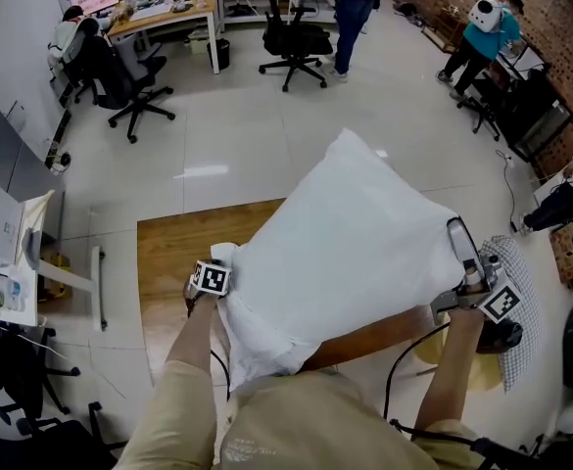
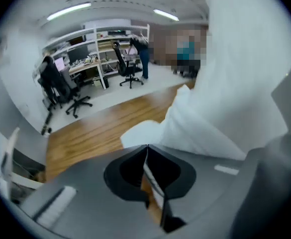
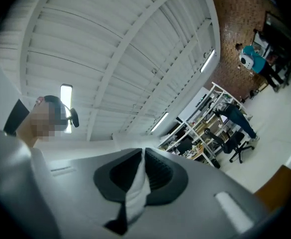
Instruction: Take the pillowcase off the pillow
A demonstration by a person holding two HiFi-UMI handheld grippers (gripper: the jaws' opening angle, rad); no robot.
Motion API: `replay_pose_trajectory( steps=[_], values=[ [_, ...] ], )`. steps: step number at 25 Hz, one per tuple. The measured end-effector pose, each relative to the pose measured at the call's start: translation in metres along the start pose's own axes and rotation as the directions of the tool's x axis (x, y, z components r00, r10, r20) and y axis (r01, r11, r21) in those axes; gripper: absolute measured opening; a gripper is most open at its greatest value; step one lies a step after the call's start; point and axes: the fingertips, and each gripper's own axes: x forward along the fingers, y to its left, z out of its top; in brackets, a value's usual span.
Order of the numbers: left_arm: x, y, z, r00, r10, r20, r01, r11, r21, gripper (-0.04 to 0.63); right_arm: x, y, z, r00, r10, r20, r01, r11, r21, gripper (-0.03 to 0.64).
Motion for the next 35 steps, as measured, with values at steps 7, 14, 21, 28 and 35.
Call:
replay_pose_trajectory(
  steps=[7, 14, 21, 28, 35],
  values=[
    [-0.022, 0.004, 0.009, 0.999, -0.031, 0.010, 0.032, 0.966, -0.258, 0.012, 0.023, -0.031, 0.014, 0.999, -0.007, -0.049, 0.010, 0.998, 0.054, 0.018],
    [-0.138, -0.108, 0.032, 0.921, -0.295, 0.254, 0.368, 0.873, -0.319, 0.253, -0.009, -0.059, 0.013, 0.994, -0.082, -0.073, 0.083, 0.997, 0.008, 0.020],
    [-0.176, -0.238, 0.002, 0.877, -0.441, 0.190, 0.476, 0.851, -0.222, 0.425, -0.048, -0.114, -0.004, 0.932, -0.296, -0.210, 0.258, 0.947, -0.192, 0.021],
    [-0.161, -0.299, -0.027, 0.937, -0.348, -0.036, 0.343, 0.934, -0.097, 0.246, -0.058, -0.138, 0.002, 0.923, -0.315, -0.223, 0.281, 0.945, -0.170, 0.021],
    [-0.158, -0.245, -0.062, 0.968, -0.232, -0.091, 0.222, 0.969, -0.113, 0.015, -0.084, -0.155, 0.032, 0.973, -0.160, -0.163, 0.161, 0.987, -0.007, 0.018]
  ],
)
